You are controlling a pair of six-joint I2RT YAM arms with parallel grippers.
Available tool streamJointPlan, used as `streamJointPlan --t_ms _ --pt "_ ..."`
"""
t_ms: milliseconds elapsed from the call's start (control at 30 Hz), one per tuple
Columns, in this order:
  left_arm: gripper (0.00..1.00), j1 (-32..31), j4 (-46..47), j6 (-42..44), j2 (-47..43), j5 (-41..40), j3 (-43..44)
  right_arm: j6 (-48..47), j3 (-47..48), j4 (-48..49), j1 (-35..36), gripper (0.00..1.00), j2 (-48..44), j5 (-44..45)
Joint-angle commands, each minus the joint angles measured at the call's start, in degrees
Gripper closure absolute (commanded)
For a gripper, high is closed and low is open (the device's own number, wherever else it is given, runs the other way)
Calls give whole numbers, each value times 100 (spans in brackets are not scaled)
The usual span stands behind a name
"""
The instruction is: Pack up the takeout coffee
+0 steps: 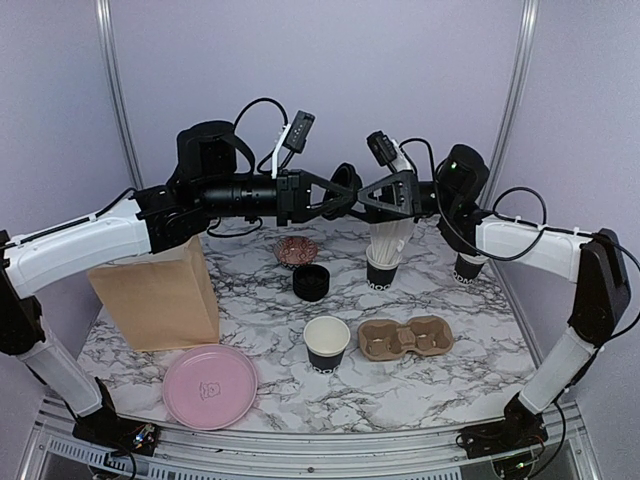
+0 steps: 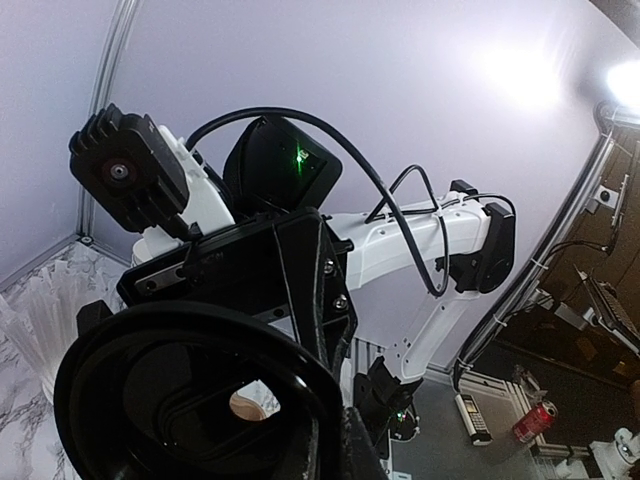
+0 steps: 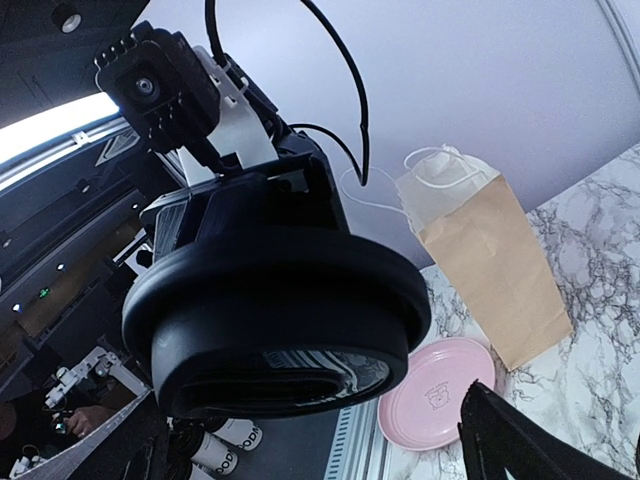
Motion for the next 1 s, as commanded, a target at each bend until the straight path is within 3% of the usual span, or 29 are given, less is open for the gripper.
streamJointPlan --t_ms 0,233,367,767,867,967 --pt "98 -46 354 -108 66 238 178 202 215 369 10 1 49 -40" --pt "98 -63 435 -173 147 296 186 860 148 1355 96 1 102 -145" --pt "98 -62 467 -177 167 296 189 907 90 1405 141 3 94 -144" --pt "96 -59 490 -147 200 174 63 534 5 1007 153 23 68 -54" --pt "92 -55 485 -122 166 94 -35 330 25 789 133 28 71 -44" --pt "74 -51 365 2 44 -52 -179 18 49 421 103 31 68 -34"
